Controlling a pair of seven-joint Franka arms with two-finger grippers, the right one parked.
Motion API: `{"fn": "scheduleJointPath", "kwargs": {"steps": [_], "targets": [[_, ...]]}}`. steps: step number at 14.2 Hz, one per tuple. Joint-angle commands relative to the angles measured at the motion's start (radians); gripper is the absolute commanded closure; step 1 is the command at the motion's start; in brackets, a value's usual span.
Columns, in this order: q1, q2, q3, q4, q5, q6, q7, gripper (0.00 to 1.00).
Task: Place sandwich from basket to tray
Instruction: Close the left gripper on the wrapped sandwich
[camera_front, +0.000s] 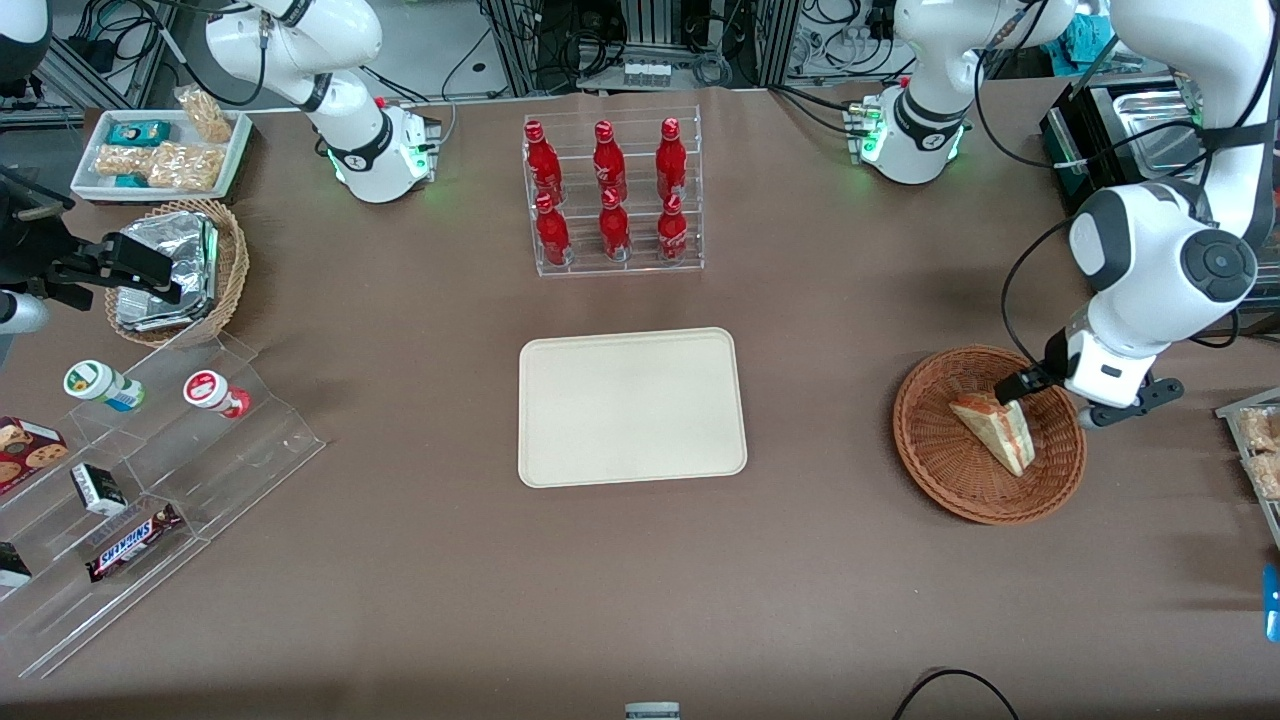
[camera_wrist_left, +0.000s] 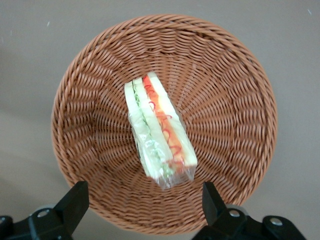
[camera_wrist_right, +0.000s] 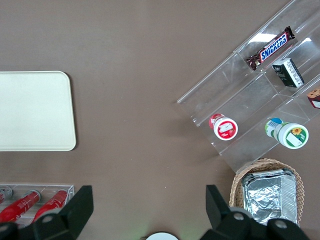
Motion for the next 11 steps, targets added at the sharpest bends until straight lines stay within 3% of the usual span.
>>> {"fn": "scheduleJointPath", "kwargs": {"steps": [1, 4, 6, 7, 8, 9, 10, 11], "targets": [[-0.005, 0.048, 0.002, 0.007, -0.091, 0.073, -0.099, 0.00], [-0.007, 0.111, 0.002, 0.016, -0.221, 0.135, -0.133, 0.00], [-0.010, 0.143, 0.002, 0.016, -0.238, 0.153, -0.132, 0.04], [-0.010, 0.151, 0.001, 0.016, -0.237, 0.154, -0.121, 0.24], [-0.011, 0.153, 0.001, 0.013, -0.226, 0.152, -0.112, 0.53], [-0.013, 0.154, 0.002, 0.010, -0.225, 0.150, -0.094, 0.77], [-0.015, 0.153, 0.002, 0.008, -0.220, 0.149, -0.071, 0.88], [-0.015, 0.147, 0.004, 0.008, -0.217, 0.146, -0.048, 0.93]]}}
